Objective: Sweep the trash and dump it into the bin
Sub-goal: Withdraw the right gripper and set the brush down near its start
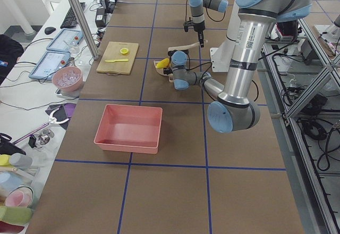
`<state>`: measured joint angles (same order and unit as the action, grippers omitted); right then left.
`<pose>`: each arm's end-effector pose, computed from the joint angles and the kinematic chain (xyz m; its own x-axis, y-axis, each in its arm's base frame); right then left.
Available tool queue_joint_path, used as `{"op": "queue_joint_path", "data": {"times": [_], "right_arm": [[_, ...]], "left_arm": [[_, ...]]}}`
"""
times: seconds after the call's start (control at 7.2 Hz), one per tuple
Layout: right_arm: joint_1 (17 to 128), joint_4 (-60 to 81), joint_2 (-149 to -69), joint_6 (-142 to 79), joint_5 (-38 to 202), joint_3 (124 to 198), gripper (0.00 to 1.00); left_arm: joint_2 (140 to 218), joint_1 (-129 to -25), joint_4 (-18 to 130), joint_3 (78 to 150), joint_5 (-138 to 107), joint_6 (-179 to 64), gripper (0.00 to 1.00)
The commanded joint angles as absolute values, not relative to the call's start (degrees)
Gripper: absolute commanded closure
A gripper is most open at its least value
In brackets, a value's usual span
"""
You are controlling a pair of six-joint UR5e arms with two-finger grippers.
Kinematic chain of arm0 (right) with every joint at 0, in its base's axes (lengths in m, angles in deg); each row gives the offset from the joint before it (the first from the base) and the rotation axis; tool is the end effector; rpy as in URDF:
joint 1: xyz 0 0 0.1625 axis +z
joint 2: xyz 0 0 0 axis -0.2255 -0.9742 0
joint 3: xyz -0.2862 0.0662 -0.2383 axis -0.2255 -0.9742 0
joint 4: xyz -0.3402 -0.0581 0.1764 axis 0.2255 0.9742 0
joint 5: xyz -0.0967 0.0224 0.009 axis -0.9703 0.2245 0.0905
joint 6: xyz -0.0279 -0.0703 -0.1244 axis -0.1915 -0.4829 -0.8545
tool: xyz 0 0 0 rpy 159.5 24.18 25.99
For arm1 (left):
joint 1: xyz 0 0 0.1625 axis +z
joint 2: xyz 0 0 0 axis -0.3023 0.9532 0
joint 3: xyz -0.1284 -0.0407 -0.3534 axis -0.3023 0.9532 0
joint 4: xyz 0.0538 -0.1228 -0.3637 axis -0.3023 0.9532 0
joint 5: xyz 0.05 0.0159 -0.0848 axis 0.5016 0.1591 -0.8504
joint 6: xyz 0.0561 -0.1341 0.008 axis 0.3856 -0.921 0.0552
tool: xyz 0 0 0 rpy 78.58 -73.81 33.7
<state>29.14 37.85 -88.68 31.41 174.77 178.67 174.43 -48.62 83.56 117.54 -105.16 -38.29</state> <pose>-0.5429 -0.2299 0.1491 0.6347 0.0107 0.7727 0.1739 0.9723 -0.1563 0.4730 -0.3787 0.3465 0.1652 0.9858 -0.0300 -0.2522 0.0717 0.9650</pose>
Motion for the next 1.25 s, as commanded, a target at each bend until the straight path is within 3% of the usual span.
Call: {"op": "queue_joint_path", "data": {"times": [0.0, 0.42, 0.83, 1.11], "right_arm": [[31.21, 41.64, -92.46, 30.68, 174.84, 184.21, 1.0], [37.53, 41.73, -104.76, 22.72, 175.19, 191.96, 1.0], [46.05, 40.51, -114.95, 13.22, 175.11, 192.93, 1.0], [51.24, 32.99, -125.66, 8.55, 178.33, 194.43, 1.0]], "left_arm": [[174.42, -48.62, 83.56, 117.5, -105.16, -38.29, 0.37], [174.42, -48.62, 83.48, 117.59, -105.07, -38.29, 0.42], [174.6, -48.62, 83.47, 117.59, -105.16, -38.29, 0.55], [174.78, -48.71, 83.47, 117.59, -105.07, -38.29, 0.56]]}}
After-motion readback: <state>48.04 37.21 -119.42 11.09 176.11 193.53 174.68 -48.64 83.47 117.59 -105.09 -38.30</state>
